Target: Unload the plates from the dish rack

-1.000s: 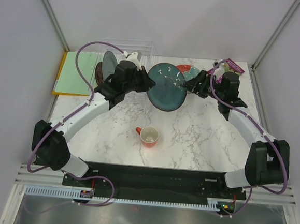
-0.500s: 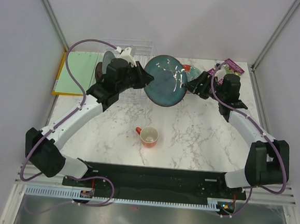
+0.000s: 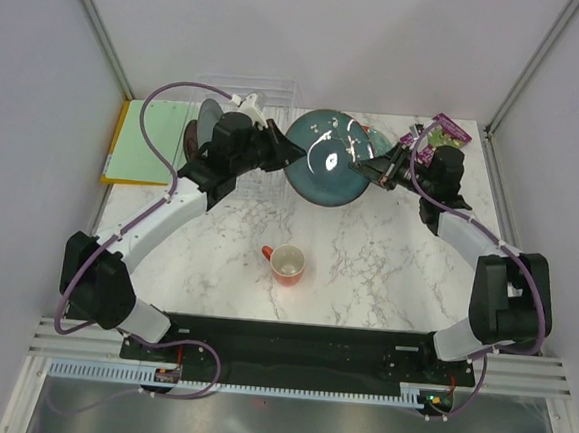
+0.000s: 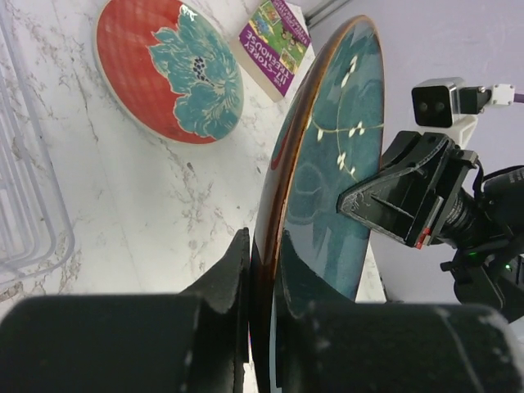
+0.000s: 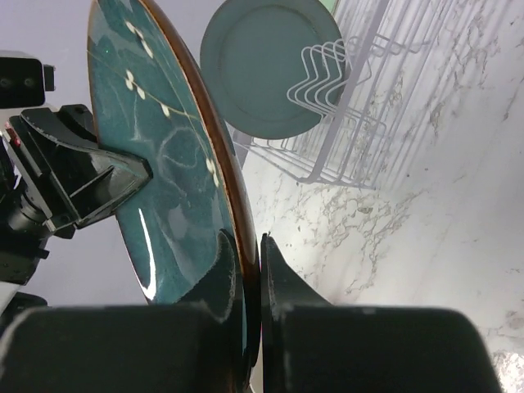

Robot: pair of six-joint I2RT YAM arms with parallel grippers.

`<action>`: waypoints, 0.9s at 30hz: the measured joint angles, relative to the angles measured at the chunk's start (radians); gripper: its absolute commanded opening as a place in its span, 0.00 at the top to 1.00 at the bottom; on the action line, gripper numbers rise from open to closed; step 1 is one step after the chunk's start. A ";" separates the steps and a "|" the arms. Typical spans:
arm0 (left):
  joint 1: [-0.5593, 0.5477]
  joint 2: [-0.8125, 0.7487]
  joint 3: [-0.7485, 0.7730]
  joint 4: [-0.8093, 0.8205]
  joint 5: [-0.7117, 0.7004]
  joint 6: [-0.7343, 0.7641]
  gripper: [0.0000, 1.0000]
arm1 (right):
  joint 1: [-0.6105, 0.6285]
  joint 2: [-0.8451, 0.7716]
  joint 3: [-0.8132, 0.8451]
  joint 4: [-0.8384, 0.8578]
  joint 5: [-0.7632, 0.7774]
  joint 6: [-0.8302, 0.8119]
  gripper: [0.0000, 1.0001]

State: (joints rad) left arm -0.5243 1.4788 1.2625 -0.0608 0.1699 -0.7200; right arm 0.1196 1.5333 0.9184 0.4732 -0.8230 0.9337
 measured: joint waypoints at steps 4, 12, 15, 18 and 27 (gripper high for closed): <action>0.002 -0.002 -0.001 0.003 0.001 -0.003 0.41 | -0.003 -0.004 0.034 -0.064 -0.003 -0.019 1.00; -0.018 -0.025 0.000 -0.047 -0.193 0.130 0.14 | -0.061 0.020 0.151 -0.303 0.139 -0.228 1.00; -0.018 -0.056 0.000 -0.071 -0.301 0.196 0.13 | -0.139 0.103 0.220 -0.363 0.196 -0.255 1.00; -0.016 -0.095 -0.003 -0.072 -0.400 0.268 0.13 | -0.198 0.222 0.319 -0.402 0.257 -0.273 1.00; -0.014 -0.135 -0.013 -0.062 -0.646 0.496 0.11 | -0.208 0.544 0.523 -0.405 0.303 -0.239 1.00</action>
State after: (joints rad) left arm -0.5388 1.3437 1.2491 -0.1226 -0.4763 -0.2237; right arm -0.0883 2.0773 1.4414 0.0681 -0.5205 0.6949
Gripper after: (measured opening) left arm 0.887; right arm 0.049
